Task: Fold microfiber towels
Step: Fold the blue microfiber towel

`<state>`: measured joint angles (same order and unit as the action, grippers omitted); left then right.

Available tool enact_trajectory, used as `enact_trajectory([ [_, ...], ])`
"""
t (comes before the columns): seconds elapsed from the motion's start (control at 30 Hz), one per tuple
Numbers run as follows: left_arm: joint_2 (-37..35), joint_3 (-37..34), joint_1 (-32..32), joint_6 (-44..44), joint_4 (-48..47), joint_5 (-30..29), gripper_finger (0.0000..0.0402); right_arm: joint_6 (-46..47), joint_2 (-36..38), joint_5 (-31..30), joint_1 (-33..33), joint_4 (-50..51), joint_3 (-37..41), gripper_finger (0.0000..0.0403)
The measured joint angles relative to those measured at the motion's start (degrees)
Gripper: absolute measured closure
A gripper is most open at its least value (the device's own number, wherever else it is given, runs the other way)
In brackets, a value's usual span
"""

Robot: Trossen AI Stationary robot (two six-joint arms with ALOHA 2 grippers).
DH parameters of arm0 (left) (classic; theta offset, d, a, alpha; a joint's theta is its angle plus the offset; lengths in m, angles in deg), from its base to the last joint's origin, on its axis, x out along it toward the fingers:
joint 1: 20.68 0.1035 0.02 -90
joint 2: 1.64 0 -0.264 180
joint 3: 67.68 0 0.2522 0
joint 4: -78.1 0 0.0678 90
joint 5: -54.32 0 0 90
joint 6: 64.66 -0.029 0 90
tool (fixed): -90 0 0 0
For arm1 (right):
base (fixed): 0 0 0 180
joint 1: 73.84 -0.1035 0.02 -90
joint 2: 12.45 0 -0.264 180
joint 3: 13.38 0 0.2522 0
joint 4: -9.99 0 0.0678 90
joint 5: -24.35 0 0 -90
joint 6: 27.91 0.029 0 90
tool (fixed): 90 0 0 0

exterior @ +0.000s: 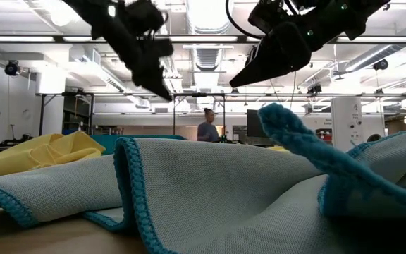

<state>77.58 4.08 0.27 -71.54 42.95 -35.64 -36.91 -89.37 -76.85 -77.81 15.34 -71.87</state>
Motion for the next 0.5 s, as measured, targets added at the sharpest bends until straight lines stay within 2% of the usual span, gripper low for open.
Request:
enact_trajectory([
  [0.5, -1.02, -0.52, -20.47, 6.18, 8.30, -0.16, 0.0401, -0.03, 0.00, 0.40, -0.02, -0.02, 0.36, 0.0268],
])
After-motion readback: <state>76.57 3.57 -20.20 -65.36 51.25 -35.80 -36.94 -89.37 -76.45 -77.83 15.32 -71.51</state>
